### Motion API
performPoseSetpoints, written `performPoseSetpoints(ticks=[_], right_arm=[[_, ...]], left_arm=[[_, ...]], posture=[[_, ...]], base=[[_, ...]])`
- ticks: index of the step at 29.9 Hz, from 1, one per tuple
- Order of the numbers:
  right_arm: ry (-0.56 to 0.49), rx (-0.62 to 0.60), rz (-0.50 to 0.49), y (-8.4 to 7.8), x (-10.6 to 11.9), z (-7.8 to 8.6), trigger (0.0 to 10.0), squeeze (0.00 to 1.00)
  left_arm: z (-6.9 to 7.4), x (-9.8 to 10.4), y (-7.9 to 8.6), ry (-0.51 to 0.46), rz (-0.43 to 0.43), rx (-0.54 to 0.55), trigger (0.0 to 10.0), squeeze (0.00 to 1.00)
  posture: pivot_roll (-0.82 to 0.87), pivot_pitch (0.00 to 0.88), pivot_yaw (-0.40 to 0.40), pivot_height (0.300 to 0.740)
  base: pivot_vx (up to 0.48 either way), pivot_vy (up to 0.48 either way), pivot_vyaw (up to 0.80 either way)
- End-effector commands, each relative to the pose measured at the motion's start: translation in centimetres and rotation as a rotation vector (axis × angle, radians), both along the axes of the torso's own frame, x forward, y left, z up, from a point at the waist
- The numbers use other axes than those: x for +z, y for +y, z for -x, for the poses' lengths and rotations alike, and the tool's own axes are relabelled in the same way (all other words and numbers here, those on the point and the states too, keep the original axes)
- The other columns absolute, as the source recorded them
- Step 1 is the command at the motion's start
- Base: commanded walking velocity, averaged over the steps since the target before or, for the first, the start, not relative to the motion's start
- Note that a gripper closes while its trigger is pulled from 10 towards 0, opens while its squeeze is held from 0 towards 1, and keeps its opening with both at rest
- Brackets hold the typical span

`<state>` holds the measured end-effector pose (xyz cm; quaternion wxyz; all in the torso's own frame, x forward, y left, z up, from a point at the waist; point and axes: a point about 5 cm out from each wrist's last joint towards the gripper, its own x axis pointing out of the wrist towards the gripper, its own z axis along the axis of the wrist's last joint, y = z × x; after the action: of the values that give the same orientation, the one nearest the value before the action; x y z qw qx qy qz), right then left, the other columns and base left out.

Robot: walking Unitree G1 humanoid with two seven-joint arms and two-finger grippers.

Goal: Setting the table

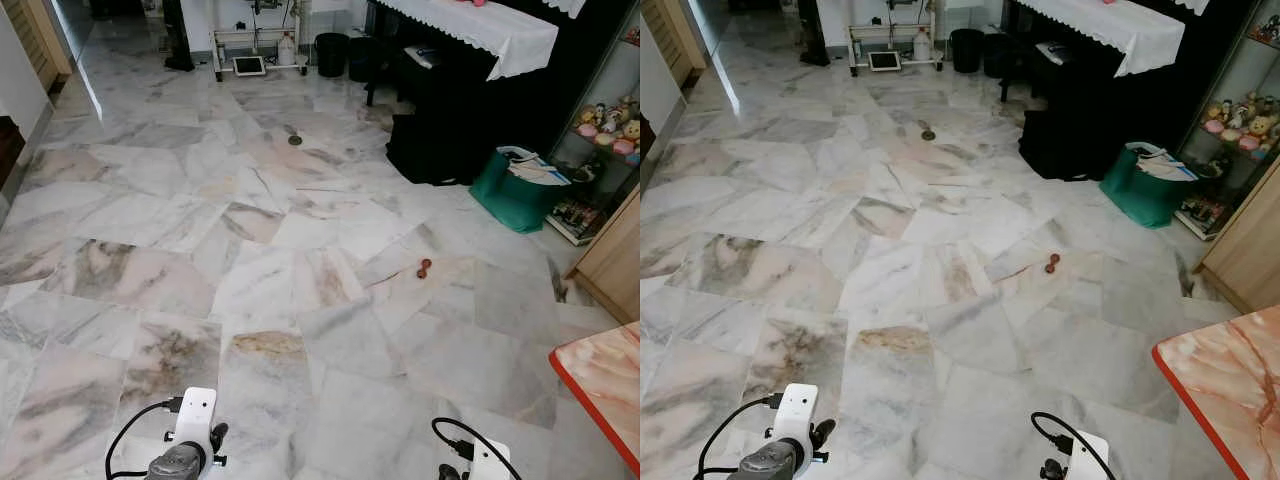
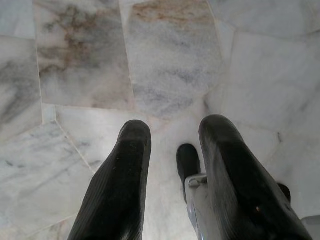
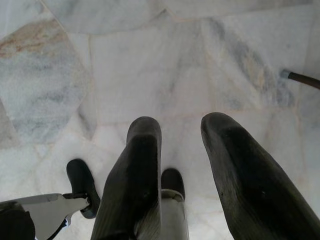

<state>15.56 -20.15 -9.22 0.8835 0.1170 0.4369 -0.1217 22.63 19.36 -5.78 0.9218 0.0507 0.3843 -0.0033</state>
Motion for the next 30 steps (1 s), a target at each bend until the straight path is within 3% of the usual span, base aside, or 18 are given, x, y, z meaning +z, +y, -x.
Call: performPoseSetpoints(ticks=[1, 5, 10, 30], right_arm=[[-0.029, -0.014, 0.017, -0.3, 0.2, -0.1, 10.0, 0.0], [-0.066, -0.011, 0.016, -0.3, 0.4, -0.3, 10.0, 0.0], [-0.079, -0.002, 0.015, -0.3, 0.4, -0.4, 10.0, 0.0], [-0.092, 0.013, 0.05, -0.5, 0.5, -0.3, 10.0, 0.0]], left_arm=[[-1.0, 0.7, 0.0, -0.044, -0.008, 0.003, 10.0, 0.0], [-2.2, 1.6, 0.1, -0.088, -0.012, 0.007, 10.0, 0.0], [-2.7, 2.0, -0.1, -0.114, -0.008, 0.005, 10.0, 0.0], [-2.0, 1.4, -0.5, -0.089, 0.008, 0.001, 10.0, 0.0]], posture=[[0.1, 0.0, -0.05, 0.74], [0.1, 0.0, -0.05, 0.74], [0.11, 0.0, -0.051, 0.74], [0.1, 0.0, -0.053, 0.74]], base=[[0.0, 0.0, 0.0], [0.0, 0.0, 0.0], [0.0, 0.0, 0.0], [0.0, 0.0, 0.0]])
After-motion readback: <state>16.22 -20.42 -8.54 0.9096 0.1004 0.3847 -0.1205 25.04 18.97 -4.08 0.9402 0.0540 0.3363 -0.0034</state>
